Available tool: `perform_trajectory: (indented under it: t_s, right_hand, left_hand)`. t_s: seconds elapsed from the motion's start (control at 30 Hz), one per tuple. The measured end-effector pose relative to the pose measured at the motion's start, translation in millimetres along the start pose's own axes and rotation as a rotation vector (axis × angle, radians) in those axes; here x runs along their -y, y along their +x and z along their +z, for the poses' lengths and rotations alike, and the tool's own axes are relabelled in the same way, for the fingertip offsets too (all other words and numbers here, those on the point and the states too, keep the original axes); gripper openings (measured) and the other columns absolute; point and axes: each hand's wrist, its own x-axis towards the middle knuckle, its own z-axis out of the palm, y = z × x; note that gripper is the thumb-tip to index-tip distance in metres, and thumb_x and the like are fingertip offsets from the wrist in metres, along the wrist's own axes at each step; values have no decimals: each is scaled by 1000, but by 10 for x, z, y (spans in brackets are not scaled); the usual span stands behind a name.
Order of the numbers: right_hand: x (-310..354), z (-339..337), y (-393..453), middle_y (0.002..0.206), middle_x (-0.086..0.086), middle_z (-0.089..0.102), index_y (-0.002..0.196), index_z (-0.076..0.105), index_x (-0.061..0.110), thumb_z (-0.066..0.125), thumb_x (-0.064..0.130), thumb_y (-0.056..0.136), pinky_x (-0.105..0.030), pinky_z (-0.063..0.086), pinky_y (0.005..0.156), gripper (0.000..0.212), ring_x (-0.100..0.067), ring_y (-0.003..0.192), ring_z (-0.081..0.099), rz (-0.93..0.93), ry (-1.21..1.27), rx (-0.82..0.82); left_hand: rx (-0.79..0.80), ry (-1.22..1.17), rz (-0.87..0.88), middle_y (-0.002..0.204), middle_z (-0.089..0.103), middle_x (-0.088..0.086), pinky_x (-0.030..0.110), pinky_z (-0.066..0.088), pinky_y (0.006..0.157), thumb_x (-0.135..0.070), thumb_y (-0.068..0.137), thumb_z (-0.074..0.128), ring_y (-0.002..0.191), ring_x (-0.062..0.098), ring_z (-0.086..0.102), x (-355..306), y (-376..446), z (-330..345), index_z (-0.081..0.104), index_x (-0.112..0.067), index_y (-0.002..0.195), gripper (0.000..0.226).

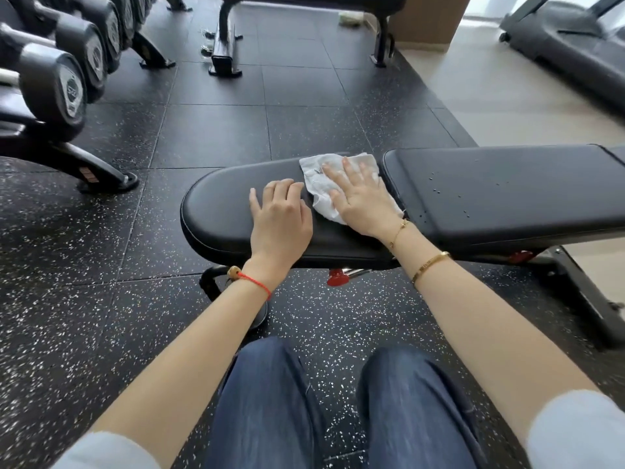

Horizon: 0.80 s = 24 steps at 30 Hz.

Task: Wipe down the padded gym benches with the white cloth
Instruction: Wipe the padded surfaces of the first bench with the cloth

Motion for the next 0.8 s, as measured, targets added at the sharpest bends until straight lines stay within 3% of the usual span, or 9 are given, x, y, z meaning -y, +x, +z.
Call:
perform_trajectory:
  t_s: [0.1, 0.23, 0.47, 0.57, 0.67, 0.8]
  right_hand:
    - [21, 45, 89, 165, -10, 12, 157, 19, 31, 30, 32, 105, -48, 4, 122, 53, -27, 153, 6, -59, -47, -90]
    - [-26, 32, 65, 164, -17, 15, 158, 14, 15, 26, 27, 106, -46, 2, 123, 55, -29, 153, 7, -144, -158, -92]
    - [-639, -159, -428, 162, -20, 17, 157, 12, 3, 25, 26, 106, -44, 1, 124, 57, -31, 153, 7, -253, -292, -153]
    - [-1067, -281, -603, 164, -18, 14, 158, 10, 10, 24, 29, 105, -46, 1, 123, 58, -31, 153, 6, -197, -325, -112]
    - [-1271, -300, -710, 166, -11, 9, 158, 12, 30, 29, 37, 104, -46, 2, 123, 58, -30, 153, 4, -170, -171, -52]
    - [-1422, -316, -390, 167, -7, 2, 156, 14, 41, 30, 44, 103, -47, -4, 123, 56, -27, 153, -2, -157, -161, -28]
  left_hand:
    - [-34, 41, -2, 134, 56, 2, 50, 25, 116, -23, 93, 41, 128, 24, 46, 12, 18, 51, 57, -16, 126, 37]
    - [-50, 50, -9, 129, 58, 1, 47, 27, 115, -23, 92, 44, 124, 24, 49, 11, 26, 59, 59, -17, 121, 34]
    - [-57, 84, -41, 134, 57, 2, 47, 24, 116, -21, 96, 46, 130, 23, 46, -164, 3, 51, 60, -15, 126, 34]
    - [-60, 40, -29, 137, 55, 2, 48, 23, 117, -21, 96, 47, 133, 22, 44, -480, -7, 121, 58, -13, 130, 37]
    - [-32, 9, -14, 142, 51, 2, 46, 21, 119, -21, 97, 44, 137, 19, 39, -840, 50, 272, 54, -13, 135, 40]
    - [8, 34, -64, 149, 43, 5, 49, 19, 119, -25, 98, 42, 142, 20, 31, -1102, 178, 514, 47, -14, 142, 45]
